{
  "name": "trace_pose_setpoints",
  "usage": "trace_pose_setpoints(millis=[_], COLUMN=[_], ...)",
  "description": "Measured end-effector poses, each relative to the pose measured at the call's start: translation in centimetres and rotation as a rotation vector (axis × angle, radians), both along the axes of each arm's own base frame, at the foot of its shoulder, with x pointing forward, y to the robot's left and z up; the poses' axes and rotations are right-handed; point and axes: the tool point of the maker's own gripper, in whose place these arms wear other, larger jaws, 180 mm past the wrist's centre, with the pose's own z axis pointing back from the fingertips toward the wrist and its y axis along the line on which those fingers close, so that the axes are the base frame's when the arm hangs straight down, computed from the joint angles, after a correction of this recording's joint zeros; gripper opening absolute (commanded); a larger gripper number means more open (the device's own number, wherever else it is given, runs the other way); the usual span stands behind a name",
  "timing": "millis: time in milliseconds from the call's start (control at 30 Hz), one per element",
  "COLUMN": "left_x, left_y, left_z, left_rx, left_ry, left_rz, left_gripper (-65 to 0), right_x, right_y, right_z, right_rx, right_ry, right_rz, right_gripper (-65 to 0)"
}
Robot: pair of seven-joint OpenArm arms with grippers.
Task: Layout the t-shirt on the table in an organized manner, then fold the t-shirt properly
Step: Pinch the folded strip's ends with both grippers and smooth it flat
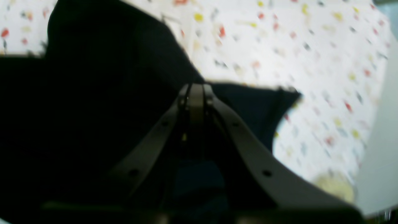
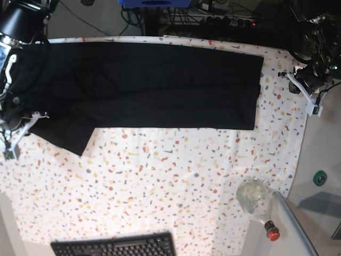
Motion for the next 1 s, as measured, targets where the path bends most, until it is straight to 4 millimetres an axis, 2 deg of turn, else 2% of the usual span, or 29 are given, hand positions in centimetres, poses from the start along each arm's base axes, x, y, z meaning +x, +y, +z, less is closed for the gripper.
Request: trace_pose_setpoints(millis=[233,433,633,767,1000], left_x=[0.1,0.4,0.4,0.4,0.4], left_y=[0.1,0.1,0.1,0.1,0.1], left_z=[0.1,0.2,0.2,0.2,0.2], left_rx=[0.002,0.002,0.002,0.001,0.002], left_ry=[-0.003,-0.008,-0.008,-0.008,-0.008], left_rz=[0.000,0.000,-0.001,-0.001,-0.001], left_gripper=[-65.0,-65.0,-65.0,-65.0,-65.0], right_x=[-6.0,-10.6,-12.1,-12.3,-14.0], right_y=[1.1,3.1,5.6,5.8,6.3], right_z=[-0.1,-2.8,-4.0,-4.2,-6.5], right_rx=[-0.031,0.025,0.090,0.100,0.138], right_ry=[0.045,0.146,0.142,0.144,0.220], right_rz=[-0.009,-0.015,-0.027,-0.028,-0.039], right_gripper=[-65.0,-65.0,-65.0,-65.0,-65.0])
